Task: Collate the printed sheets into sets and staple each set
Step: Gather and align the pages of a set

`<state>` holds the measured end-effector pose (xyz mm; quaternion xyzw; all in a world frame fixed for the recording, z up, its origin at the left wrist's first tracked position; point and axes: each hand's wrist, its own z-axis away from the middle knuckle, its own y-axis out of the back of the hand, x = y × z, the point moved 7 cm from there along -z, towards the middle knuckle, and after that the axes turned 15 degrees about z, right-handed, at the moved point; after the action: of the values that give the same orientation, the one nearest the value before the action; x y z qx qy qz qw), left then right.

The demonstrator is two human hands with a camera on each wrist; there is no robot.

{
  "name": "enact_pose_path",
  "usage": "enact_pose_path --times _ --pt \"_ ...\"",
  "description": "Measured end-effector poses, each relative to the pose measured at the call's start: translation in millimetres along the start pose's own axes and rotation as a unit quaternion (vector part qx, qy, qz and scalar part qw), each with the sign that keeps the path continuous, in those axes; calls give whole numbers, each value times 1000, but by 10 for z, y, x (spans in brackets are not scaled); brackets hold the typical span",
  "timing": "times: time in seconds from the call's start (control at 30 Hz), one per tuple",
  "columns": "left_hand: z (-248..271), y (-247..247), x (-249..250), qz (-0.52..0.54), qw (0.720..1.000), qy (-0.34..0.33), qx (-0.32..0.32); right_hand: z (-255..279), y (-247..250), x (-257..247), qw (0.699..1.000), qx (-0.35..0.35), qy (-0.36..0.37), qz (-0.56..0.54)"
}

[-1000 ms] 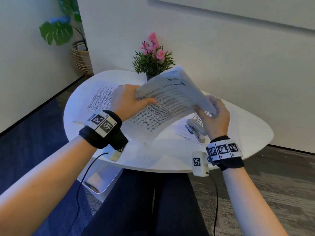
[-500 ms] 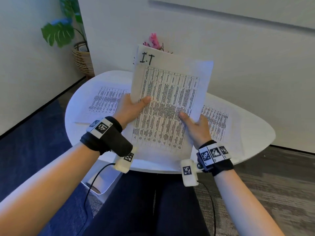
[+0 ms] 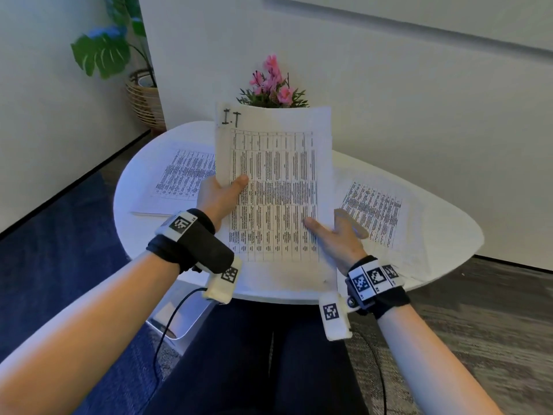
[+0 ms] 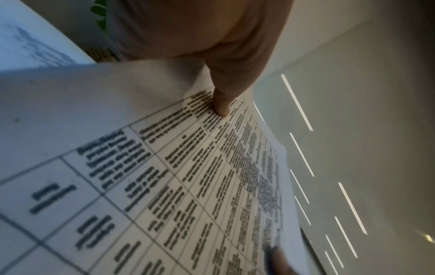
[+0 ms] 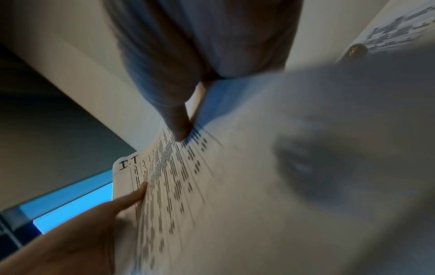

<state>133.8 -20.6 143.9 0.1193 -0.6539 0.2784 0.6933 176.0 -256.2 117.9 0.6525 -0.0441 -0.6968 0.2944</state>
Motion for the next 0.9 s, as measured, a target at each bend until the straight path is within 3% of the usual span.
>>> enact_pose_path --times 0.27,0.6,0.73,0.83,0.9 --pt "-46 20 -27 10 999 42 -7 0 -90 61 999 20 26 5" --pt "-19 87 -374 -41 998 38 15 -44 -103 135 999 46 26 -4" --pt "-9 85 -411 -56 998 19 18 -12 -141 111 999 23 40 9" --pt "-7 141 -410 -74 997 22 22 -46 -61 48 995 -12 55 87" --pt "4 185 -411 -80 996 31 15 -169 157 36 983 30 60 169"
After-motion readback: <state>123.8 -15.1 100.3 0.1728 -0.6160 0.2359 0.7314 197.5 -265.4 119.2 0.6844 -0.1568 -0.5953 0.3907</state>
